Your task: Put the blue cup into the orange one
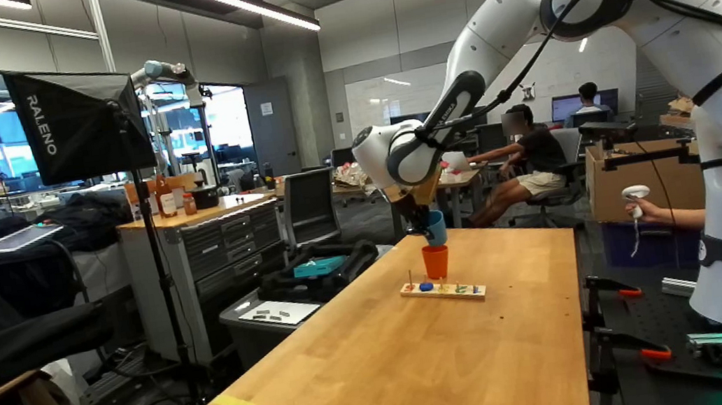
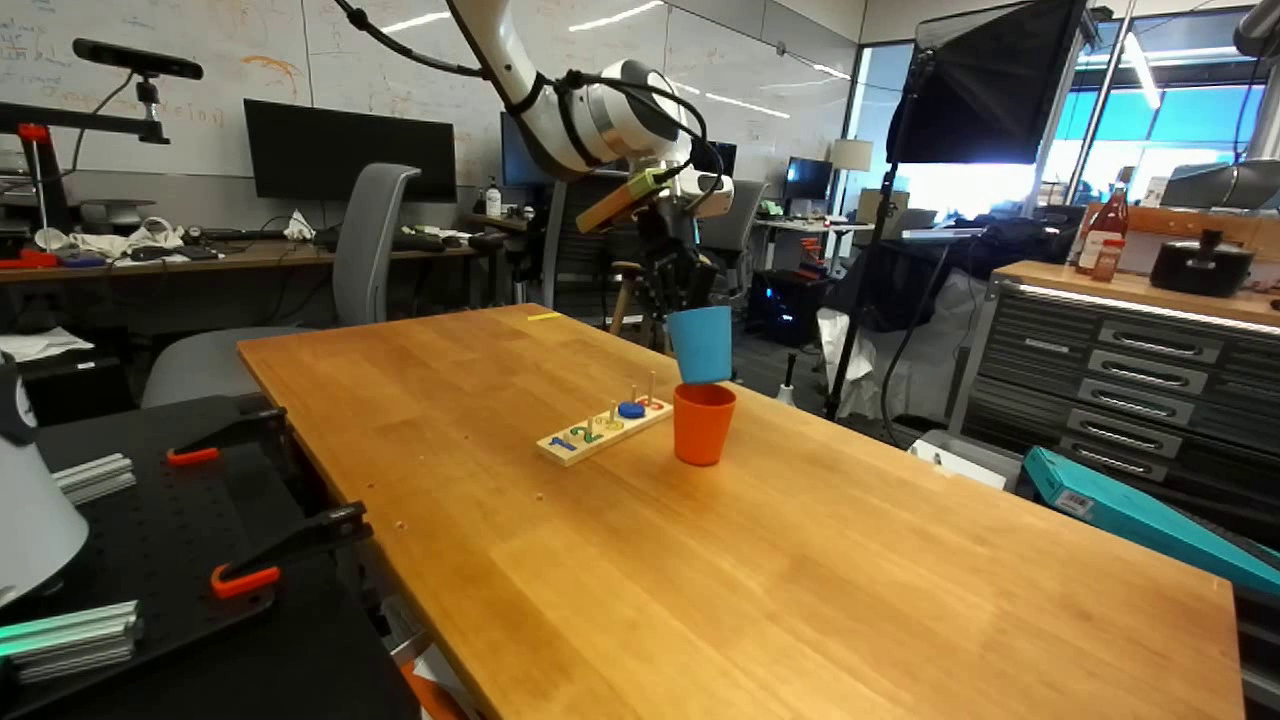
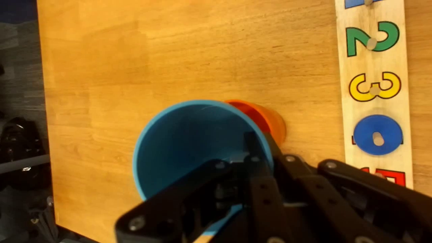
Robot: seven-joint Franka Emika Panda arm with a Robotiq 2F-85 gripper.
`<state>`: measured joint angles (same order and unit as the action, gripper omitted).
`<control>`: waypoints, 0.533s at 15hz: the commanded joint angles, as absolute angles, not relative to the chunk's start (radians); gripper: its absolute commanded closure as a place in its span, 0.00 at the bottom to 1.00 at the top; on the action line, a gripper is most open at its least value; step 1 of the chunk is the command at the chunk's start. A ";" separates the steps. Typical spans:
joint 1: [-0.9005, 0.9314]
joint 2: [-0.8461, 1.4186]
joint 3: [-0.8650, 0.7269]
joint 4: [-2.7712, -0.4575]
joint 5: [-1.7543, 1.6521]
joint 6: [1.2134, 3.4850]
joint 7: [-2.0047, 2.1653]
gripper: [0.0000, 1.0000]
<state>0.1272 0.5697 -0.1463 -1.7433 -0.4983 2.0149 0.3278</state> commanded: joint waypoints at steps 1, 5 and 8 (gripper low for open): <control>0.124 0.596 -0.145 -1.719 -0.509 2.007 0.332 0.98; 0.125 0.606 -0.141 -1.710 -0.503 2.009 0.333 0.63; 0.123 0.602 -0.132 -1.699 -0.491 2.008 0.322 0.40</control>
